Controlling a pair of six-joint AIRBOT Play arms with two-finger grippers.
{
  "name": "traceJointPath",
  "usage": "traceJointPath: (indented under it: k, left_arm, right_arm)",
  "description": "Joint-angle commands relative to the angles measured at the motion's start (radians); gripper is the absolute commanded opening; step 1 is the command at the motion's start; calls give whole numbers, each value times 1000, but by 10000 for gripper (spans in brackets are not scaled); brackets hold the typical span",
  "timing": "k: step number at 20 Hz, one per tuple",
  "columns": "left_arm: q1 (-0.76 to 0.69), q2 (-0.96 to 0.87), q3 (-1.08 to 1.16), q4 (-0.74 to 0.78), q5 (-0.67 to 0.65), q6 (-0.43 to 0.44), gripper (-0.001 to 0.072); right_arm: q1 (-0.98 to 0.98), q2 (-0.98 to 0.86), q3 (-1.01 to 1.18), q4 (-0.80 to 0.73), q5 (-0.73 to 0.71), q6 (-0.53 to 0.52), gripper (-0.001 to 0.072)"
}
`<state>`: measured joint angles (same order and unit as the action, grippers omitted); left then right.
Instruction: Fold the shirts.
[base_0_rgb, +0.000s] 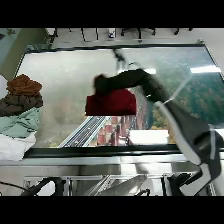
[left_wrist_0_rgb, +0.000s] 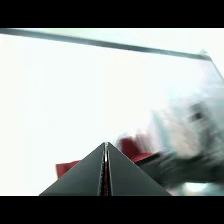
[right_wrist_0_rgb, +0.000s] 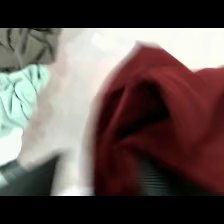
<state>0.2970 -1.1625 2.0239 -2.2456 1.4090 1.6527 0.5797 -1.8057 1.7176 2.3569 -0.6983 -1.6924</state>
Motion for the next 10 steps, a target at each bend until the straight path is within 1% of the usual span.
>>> traceJointPath:
  k: [1,2,3,6,7,8,10]
  left_arm:
    - [71,66,-1,2,34,24,15]
    - [71,66,-1,1,43,24,16]
    - [70,65,-2,1,56,26,16]
    - [54,82,-67,0,34,33,16]
    - [48,92,-108,0,13,34,16]
    - [38,105,-151,0,-10,34,15]
    - [37,129,-227,-3,-57,34,16]
  right_arm:
    - [167,-150,1,-9,361,22,581]
    - [138,-140,1,-18,312,22,575]
    - [89,-113,1,-32,228,22,576]
    - [-111,5,1,-100,-64,22,576]
    - [-183,45,1,-128,-147,36,577]
    - [-264,82,1,-170,-238,76,582]
    - [-412,117,1,-233,-402,119,664]
